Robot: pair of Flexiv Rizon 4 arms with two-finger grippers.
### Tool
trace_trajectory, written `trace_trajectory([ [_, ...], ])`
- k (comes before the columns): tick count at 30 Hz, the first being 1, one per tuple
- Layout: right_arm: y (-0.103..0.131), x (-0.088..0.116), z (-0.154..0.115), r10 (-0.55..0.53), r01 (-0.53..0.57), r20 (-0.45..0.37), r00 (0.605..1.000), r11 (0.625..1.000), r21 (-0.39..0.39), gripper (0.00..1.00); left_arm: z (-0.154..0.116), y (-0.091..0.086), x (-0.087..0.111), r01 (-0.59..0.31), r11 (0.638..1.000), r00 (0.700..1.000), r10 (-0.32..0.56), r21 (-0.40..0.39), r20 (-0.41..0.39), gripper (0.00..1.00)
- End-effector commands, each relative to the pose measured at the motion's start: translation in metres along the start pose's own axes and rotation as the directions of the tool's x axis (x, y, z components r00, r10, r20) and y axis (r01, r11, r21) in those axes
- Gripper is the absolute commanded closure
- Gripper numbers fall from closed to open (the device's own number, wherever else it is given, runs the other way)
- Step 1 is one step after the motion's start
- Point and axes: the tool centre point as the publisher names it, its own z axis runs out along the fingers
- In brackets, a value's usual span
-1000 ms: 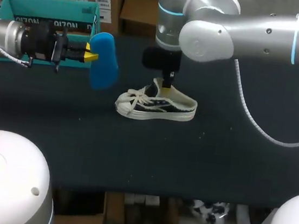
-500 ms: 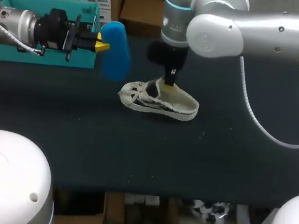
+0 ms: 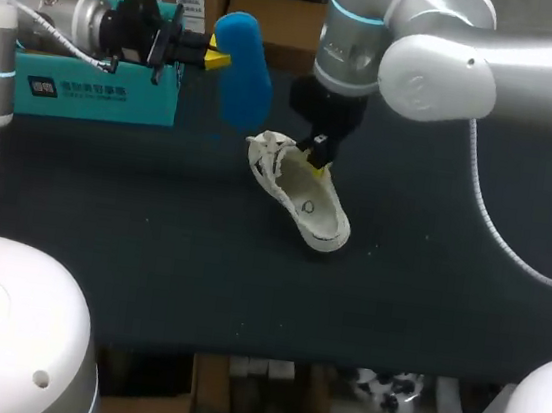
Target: Open the shoe tongue, take the insole out of the shoe, put the insole back into the shoe, and pack the shoe into the shoebox
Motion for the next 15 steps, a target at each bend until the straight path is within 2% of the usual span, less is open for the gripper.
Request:
trace_trajectory([
  [1, -0.015, 0.011, 0.002, 0.162, -0.163, -0.021, 0.987, 0.979, -0.122, 1.00, 0.008, 0.011, -0.018, 0.010, 0.998, 0.981, 0.003, 0.063, -0.196, 1.00],
  [9, -0.024, 0.029, 0.006, 0.351, -0.354, -0.047, 0.935, 0.923, -0.153, 1.00, 0.021, 0.014, -0.026, 0.018, 0.995, 0.966, 0.007, 0.094, -0.260, 1.00],
  [13, -0.031, 0.029, 0.013, 0.406, -0.409, -0.053, 0.912, 0.897, -0.168, 1.00, 0.022, 0.017, -0.026, 0.021, 0.994, 0.962, 0.009, 0.108, -0.272, 1.00],
  [15, -0.026, 0.032, 0.017, 0.410, -0.415, -0.069, 0.910, 0.892, -0.180, 1.00, 0.021, 0.019, -0.027, 0.022, 0.994, 0.962, 0.009, 0.110, -0.273, 1.00],
])
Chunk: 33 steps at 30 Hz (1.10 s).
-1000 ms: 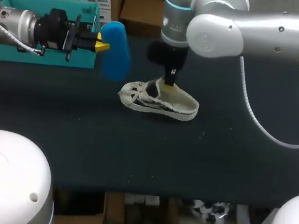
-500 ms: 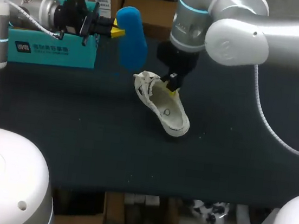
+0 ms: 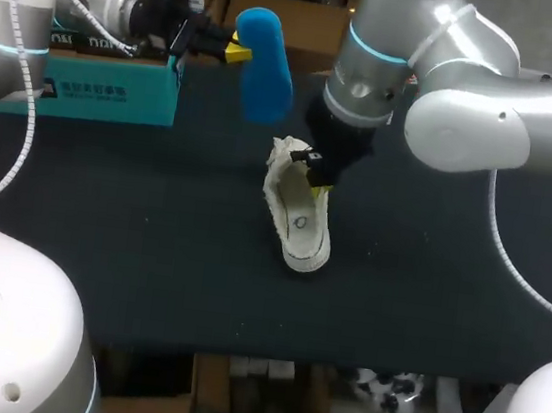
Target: Open the shoe tongue, take the insole out of the shoe, put the insole back into the shoe, and pack the shoe into the shoebox
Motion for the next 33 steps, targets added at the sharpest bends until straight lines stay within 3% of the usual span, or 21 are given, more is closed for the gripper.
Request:
trace_trajectory([
  [1, 0.000, 0.003, 0.009, 0.018, -0.019, -0.013, 1.000, 0.995, -0.095, 1.00, -0.005, 0.009, -0.005, 0.005, 0.998, 0.992, 0.002, 0.058, -0.126, 1.00],
  [6, 0.003, -0.009, 0.022, 0.022, -0.028, -0.055, 0.998, 0.994, -0.103, 1.00, -0.009, 0.013, -0.005, 0.013, 0.998, 0.992, -0.006, 0.055, -0.125, 1.00],
  [7, 0.004, -0.010, 0.023, 0.024, -0.030, -0.057, 0.998, 0.994, -0.102, 0.61, -0.011, 0.014, -0.004, 0.014, 0.998, 0.992, -0.007, 0.053, -0.124, 1.00],
  [8, 0.005, -0.011, 0.023, 0.024, -0.030, -0.061, 0.998, 0.994, -0.101, 0.00, -0.013, 0.013, -0.004, 0.015, 0.999, 0.992, -0.008, 0.052, -0.122, 1.00],
  [11, 0.003, -0.025, 0.019, 0.016, -0.022, -0.058, 0.998, 0.995, -0.099, 0.00, -0.018, 0.011, -0.004, 0.011, 0.999, 0.993, -0.006, 0.048, -0.118, 1.00],
  [17, 0.004, -0.024, 0.007, 0.020, -0.025, -0.060, 0.998, 0.995, -0.097, 0.00, -0.022, 0.005, 0.000, 0.002, 0.998, 0.993, 0.006, 0.066, -0.121, 1.00],
  [22, -0.009, -0.030, -0.007, 0.032, -0.041, -0.072, 0.997, 0.990, -0.134, 0.00, -0.013, -0.004, 0.006, 0.001, 0.996, 0.989, 0.012, 0.091, -0.148, 1.00],
  [25, -0.021, -0.037, -0.020, 0.044, -0.051, -0.047, 0.998, 0.986, -0.158, 0.00, -0.005, -0.011, 0.011, 0.032, 0.998, 0.991, -0.025, 0.049, -0.134, 1.00],
  [33, -0.021, -0.037, -0.020, 0.044, -0.051, -0.047, 0.998, 0.986, -0.158, 0.00, 0.018, -0.042, 0.045, 0.099, 0.995, 0.984, -0.094, 0.022, -0.152, 1.00],
])
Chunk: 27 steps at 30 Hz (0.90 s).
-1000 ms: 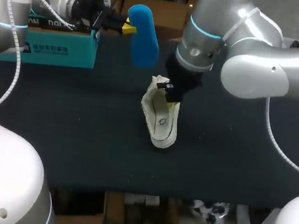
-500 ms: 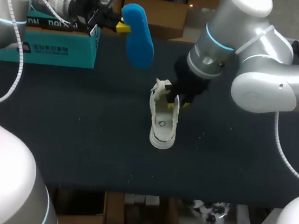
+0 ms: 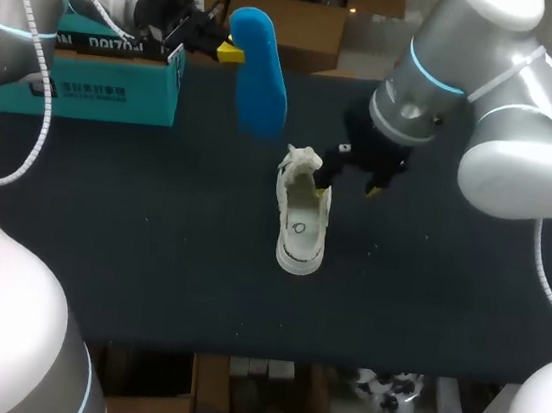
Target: Open the shoe tongue, take the insole out of the shoe, put the insole back into the shoe, and pack the shoe into the shoebox
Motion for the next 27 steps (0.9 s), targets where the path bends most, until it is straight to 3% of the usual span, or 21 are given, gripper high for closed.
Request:
trace_trajectory([
  [1, -0.005, -0.001, 0.000, 0.000, 0.000, -0.001, 1.000, 1.000, -0.017, 0.00, 0.026, -0.022, 0.024, 0.016, 0.999, 0.999, -0.014, -0.043, 0.041, 1.00],
  [6, -0.005, -0.001, 0.000, 0.000, 0.000, -0.001, 1.000, 1.000, -0.017, 0.00, 0.049, -0.031, 0.052, 0.037, 0.998, 0.999, -0.035, -0.043, 0.035, 1.00],
  [12, -0.031, -0.021, -0.018, 0.092, -0.095, -0.071, 0.993, 0.995, -0.036, 0.00, 0.079, -0.035, 0.084, 0.061, 0.995, 0.990, -0.051, -0.077, 0.133, 1.00],
  [18, -0.048, -0.033, -0.026, 0.165, -0.171, -0.121, 0.979, 0.985, -0.040, 0.00, 0.095, -0.036, 0.097, 0.131, 0.990, 0.963, -0.116, -0.047, 0.242, 1.00],
  [27, -0.062, -0.036, -0.024, 0.189, -0.198, -0.158, 0.969, 0.979, -0.045, 0.00, 0.111, -0.032, 0.113, 0.210, 0.977, 0.928, -0.207, 0.026, 0.309, 1.00],
])
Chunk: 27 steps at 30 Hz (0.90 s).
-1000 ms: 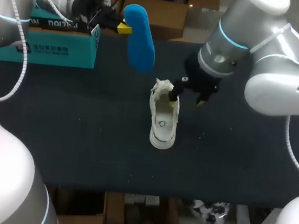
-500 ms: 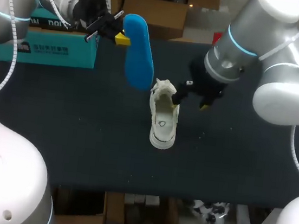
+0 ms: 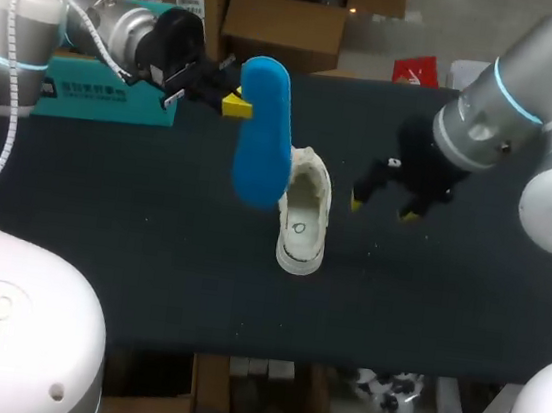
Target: Open the shoe tongue, take the insole out of the shoe, put the insole back into the shoe, and pack the shoe into the shoebox
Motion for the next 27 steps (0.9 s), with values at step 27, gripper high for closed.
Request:
trace_trajectory([
  [27, -0.009, 0.025, -0.008, 0.449, -0.381, -0.212, 0.868, 0.877, 0.294, 0.00, 0.005, 0.009, 0.003, 0.107, 0.982, 0.873, -0.168, 0.157, 0.457, 1.00],
])
